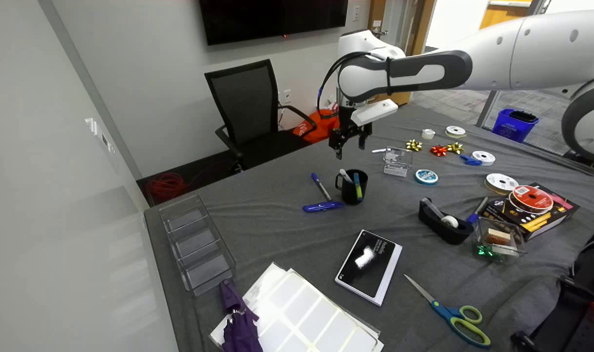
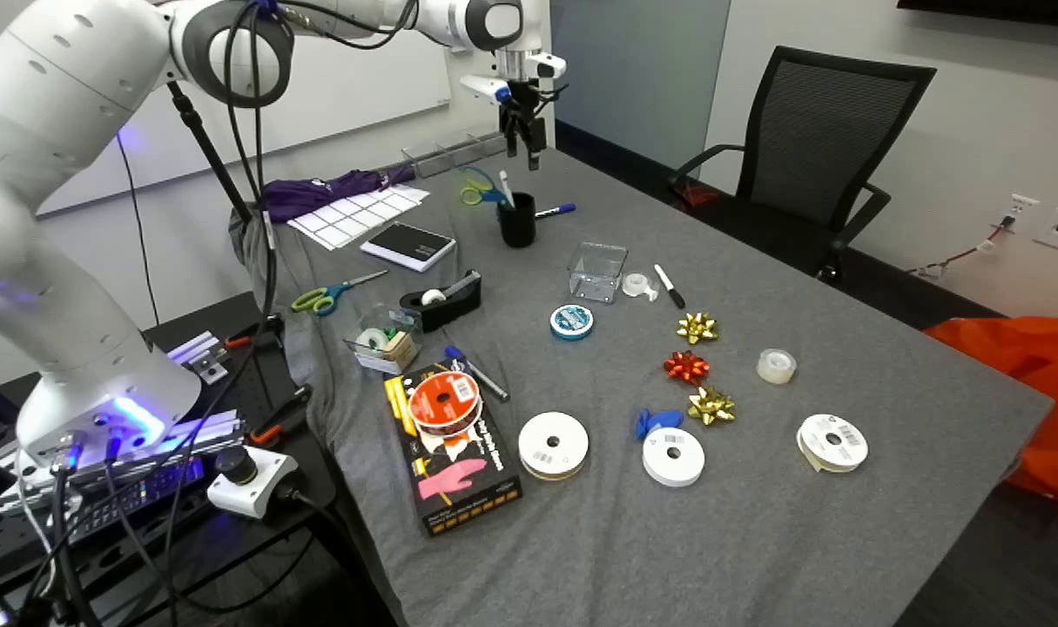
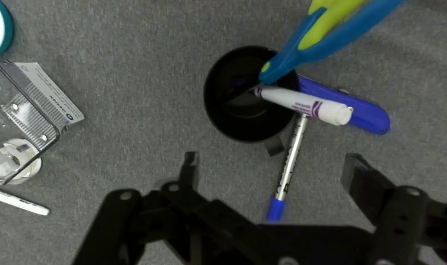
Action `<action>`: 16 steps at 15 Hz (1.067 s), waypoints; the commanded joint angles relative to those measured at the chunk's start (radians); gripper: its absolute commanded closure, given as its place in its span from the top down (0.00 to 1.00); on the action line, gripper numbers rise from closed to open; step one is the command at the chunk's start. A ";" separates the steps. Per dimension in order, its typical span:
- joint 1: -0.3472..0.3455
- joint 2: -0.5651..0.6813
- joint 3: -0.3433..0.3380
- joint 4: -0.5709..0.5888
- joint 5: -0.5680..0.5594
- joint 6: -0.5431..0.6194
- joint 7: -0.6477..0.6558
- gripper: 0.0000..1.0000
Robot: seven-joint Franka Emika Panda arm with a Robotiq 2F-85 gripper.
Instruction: Move the black cup to the right
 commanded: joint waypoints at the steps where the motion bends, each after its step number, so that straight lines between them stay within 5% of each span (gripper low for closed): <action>1: 0.015 0.091 -0.028 0.135 -0.042 -0.075 -0.016 1.00; 7: -0.010 0.138 -0.013 0.165 -0.057 0.070 -0.103 1.00; 16: -0.014 0.111 0.000 0.117 -0.032 0.082 -0.081 1.00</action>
